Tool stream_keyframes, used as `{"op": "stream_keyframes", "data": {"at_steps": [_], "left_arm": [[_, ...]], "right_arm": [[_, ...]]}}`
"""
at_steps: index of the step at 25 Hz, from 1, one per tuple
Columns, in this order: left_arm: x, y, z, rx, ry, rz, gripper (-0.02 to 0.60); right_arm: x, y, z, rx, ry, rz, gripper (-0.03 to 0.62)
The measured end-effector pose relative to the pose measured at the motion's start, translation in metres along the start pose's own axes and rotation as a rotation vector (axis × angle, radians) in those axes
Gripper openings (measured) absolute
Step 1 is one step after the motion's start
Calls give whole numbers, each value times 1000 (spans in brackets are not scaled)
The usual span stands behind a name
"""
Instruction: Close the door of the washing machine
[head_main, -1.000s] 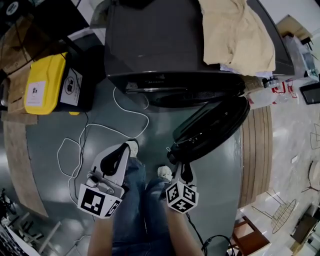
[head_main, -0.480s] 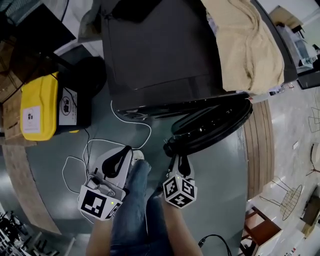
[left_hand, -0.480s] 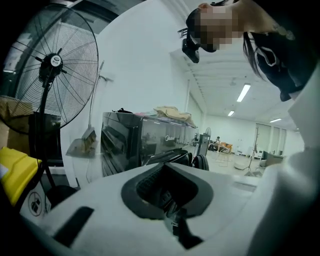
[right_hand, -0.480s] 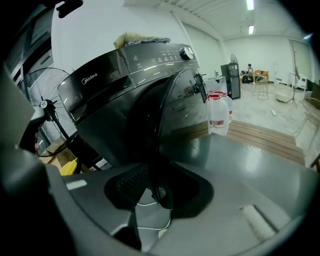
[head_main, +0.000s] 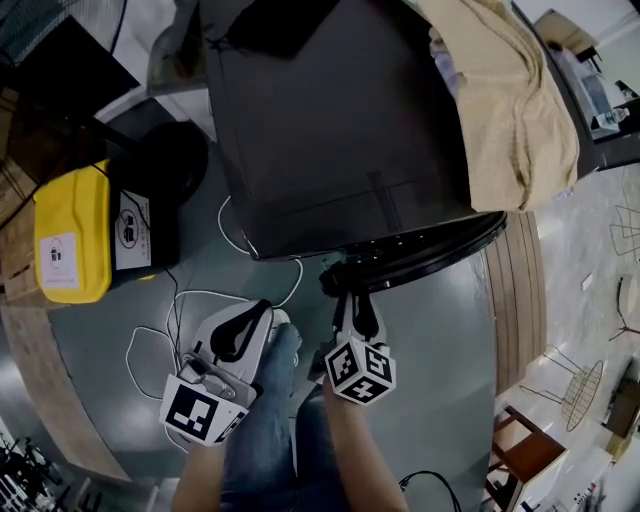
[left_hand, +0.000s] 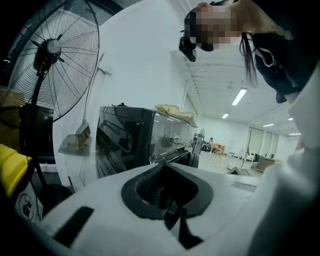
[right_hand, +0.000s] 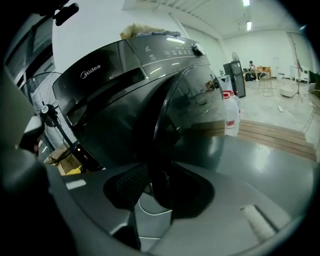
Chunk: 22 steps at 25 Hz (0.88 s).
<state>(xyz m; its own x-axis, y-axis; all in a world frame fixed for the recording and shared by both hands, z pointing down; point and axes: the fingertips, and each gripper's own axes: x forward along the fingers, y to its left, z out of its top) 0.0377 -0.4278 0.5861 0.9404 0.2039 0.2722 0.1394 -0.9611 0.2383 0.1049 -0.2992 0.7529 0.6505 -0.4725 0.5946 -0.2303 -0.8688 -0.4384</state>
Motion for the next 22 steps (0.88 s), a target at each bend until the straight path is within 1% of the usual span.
{"op": "stream_keyframes", "data": {"at_steps": [4,8,12,22], "left_arm": [[3,9,0,-3,0,-7,-2],[7,16,2,-1,1,-13,-2],[11,19,0,-1,0,-19,-2],[14,15,-6,5,-5,-8,-2]], "right_arm": [[19,15,7,11,-24,39,148],[29,25,13,-2,-49,85,153],[30,26,12,-19,-54,128,155],[32,29,16,-66,-70,197,156]]}}
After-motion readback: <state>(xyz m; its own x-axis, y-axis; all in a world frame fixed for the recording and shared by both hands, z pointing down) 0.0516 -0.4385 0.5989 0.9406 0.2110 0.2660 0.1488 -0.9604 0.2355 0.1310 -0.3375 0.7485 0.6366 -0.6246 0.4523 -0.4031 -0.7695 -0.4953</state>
